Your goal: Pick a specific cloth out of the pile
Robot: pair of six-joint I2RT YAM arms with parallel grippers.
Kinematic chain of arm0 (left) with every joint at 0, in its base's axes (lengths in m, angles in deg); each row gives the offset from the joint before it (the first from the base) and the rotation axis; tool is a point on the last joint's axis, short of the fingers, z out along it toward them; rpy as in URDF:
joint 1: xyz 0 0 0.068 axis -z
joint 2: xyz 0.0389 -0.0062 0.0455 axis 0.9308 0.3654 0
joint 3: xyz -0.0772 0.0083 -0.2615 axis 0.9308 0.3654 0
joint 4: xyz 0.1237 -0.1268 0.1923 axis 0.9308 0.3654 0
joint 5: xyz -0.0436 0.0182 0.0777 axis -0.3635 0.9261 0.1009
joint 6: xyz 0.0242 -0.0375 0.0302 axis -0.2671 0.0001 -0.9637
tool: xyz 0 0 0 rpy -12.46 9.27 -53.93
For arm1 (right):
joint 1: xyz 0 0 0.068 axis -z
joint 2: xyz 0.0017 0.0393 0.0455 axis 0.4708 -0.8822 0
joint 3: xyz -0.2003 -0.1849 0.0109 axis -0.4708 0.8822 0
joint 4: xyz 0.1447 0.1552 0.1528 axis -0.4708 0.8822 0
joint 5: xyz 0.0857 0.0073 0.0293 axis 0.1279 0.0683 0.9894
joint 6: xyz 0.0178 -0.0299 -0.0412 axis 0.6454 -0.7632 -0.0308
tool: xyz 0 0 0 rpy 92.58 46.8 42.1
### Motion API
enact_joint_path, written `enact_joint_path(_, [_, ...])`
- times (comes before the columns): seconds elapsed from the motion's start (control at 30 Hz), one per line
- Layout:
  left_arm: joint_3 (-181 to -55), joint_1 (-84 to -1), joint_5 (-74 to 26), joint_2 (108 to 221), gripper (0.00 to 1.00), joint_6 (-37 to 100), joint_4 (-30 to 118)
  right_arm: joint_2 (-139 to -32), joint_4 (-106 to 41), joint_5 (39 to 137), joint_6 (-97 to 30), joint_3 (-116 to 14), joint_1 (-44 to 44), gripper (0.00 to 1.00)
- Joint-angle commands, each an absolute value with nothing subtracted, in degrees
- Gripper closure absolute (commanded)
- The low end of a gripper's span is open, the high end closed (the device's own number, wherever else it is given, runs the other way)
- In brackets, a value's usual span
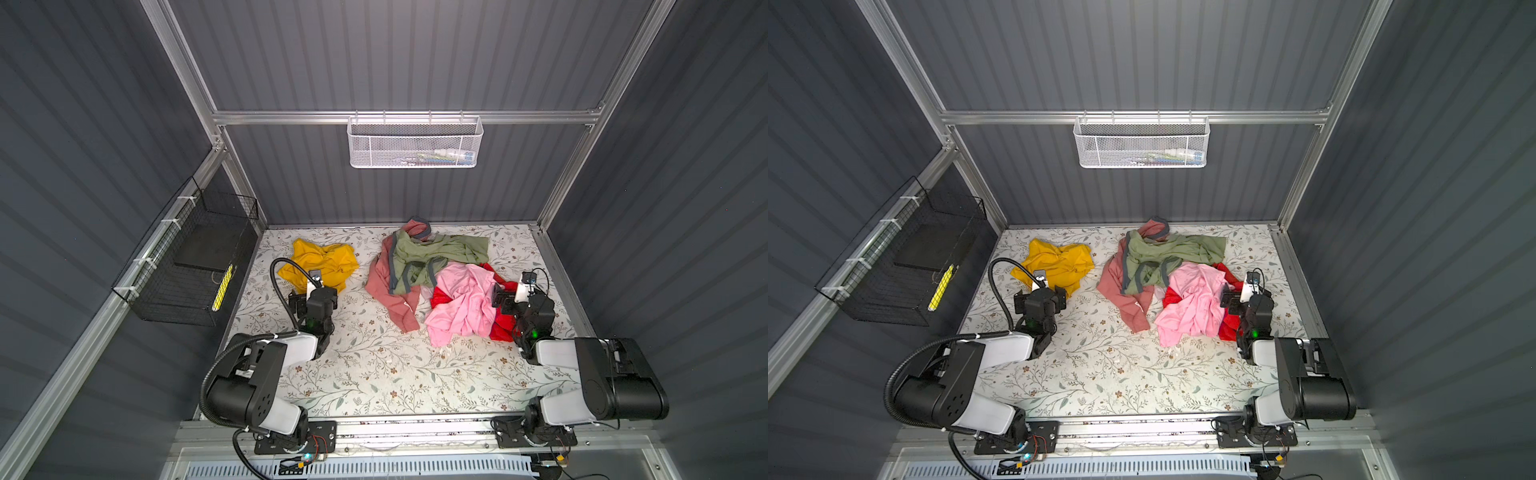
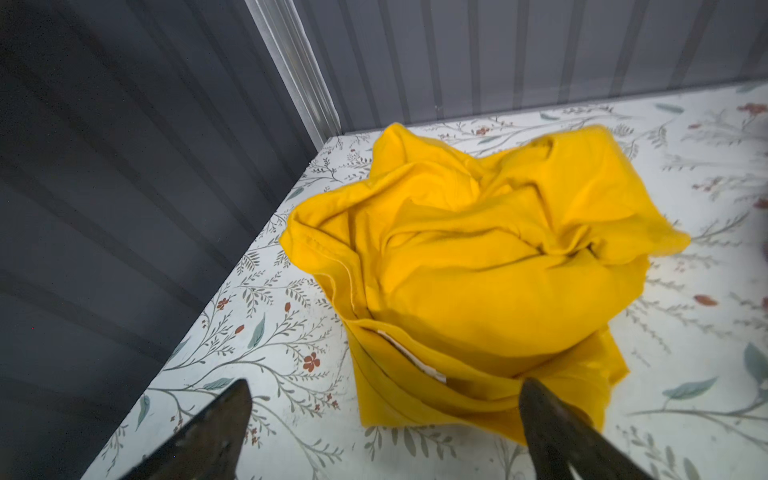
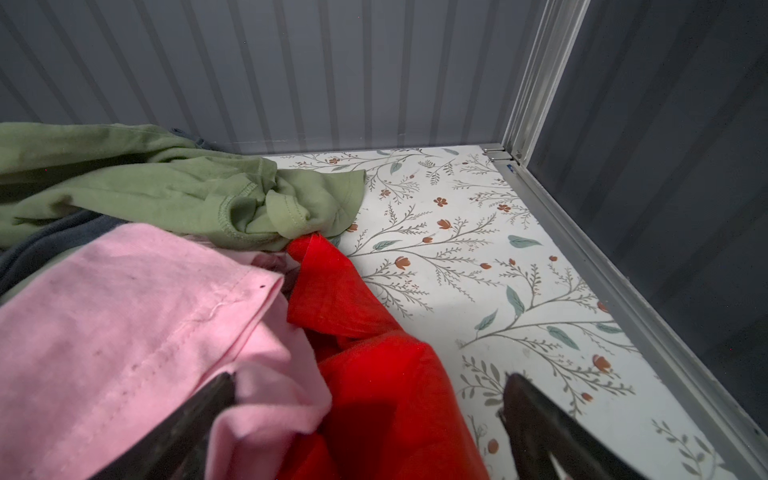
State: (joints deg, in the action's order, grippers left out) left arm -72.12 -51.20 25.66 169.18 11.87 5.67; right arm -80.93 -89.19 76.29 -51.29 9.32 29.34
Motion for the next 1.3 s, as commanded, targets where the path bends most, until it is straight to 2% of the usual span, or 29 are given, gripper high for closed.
enact_joint_path(0.0, [-70.8, -52.8, 23.6, 170.2, 0.0, 9.3, -2.9, -81.2, -89.7, 76.8, -50.4, 8.3, 29.7, 0.01])
enact_joint_path(0.1, [-68.1, -57.5, 15.7, 172.2, 0.0, 13.4, -6.8, -81.2, -89.5, 76.8, -50.4, 8.2, 29.8, 0.01])
enact_joint_path(0.27, [-63.7, -64.2, 5.7, 181.2, 0.0, 16.9, -24.2, -81.2, -89.3, 77.0, -50.3, 8.1, 29.9, 0.01])
enact_joint_path(0.33, [-65.7, -64.5, 0.1, 178.5, 0.0, 16.1, -15.0, -81.2, -89.3, 77.0, -50.3, 8.1, 29.9, 0.01])
enact_joint_path(0.4, [-68.7, -64.5, -4.0, 180.7, 0.0, 13.8, -14.1, -81.2, -89.3, 77.1, -50.3, 8.1, 29.9, 0.01])
enact_joint_path(0.43, [-71.7, -64.5, -5.4, 180.0, 0.0, 13.4, -5.9, -81.2, -89.3, 77.1, -50.3, 8.1, 29.9, 0.01])
enact_joint_path(0.47, [-74.6, -64.5, -6.0, 180.0, 0.0, 13.0, -0.1, -81.2, -89.3, 77.1, -50.3, 8.1, 29.9, 0.01])
enact_joint_path(0.5, [-73.5, -65.0, -6.7, 180.5, 0.0, 13.5, -3.8, -81.2, -89.3, 77.1, -50.3, 8.1, 29.9, 0.01])
enact_joint_path(1.27, [-73.6, -65.1, -5.1, 180.5, 0.0, 14.0, -3.4, -81.1, -89.3, 77.2, -50.3, 8.1, 30.0, 0.01])
